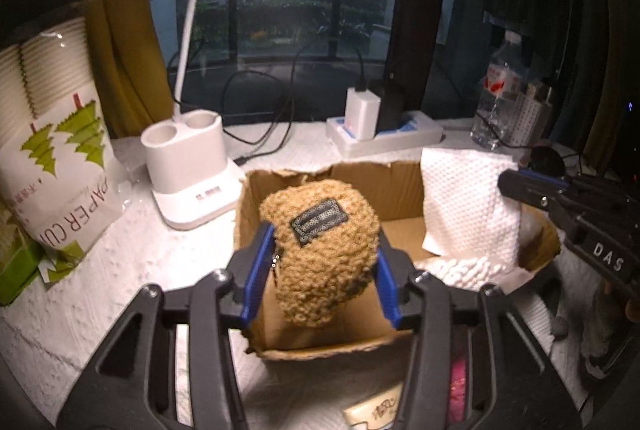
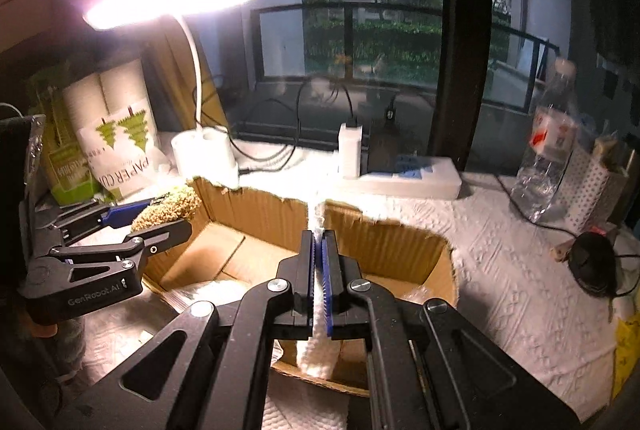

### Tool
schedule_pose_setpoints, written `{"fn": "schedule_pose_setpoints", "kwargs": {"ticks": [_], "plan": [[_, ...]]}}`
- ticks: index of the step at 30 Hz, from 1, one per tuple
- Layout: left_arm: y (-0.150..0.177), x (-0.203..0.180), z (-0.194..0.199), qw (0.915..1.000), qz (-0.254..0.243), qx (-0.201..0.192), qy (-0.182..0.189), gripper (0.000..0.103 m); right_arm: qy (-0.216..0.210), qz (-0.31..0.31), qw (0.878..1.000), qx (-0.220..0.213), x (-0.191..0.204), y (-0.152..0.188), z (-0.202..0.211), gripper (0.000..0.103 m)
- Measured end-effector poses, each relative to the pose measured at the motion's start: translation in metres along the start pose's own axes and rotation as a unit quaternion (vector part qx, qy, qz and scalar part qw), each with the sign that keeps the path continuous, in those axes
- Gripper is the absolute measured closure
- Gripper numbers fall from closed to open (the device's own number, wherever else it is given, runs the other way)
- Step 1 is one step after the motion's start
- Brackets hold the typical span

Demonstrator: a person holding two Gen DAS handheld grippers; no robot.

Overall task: Organize soft objects
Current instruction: 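Lower the bear and towel into the box and open both grippers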

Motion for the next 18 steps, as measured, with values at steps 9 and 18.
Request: {"fn": "schedule_pose_setpoints", "kwargs": {"ticks": [9,18], "plan": [[0.009,0.0,-0.014,0.9997,0.001,0.025,-0.002,0.052,-0.012,-0.008,0.999,0.033,0.0,0.017,-0.024,0.099],[0.006,0.001,-0.007,0.9998,0.006,0.019,-0.007,0.049,-0.01,-0.013,0.999,0.034,0.001,0.014,-0.015,0.087]]}}
Point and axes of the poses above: each gripper's, at about its wrist camera, not at the fingertips, and z roughly against the way its jaws point, x to its left, y to its underside, the point moved 6 cm from there along -z, roughly the way its jaws point, and after that the axes turned 12 degrees about z, right-handed, at the moved point
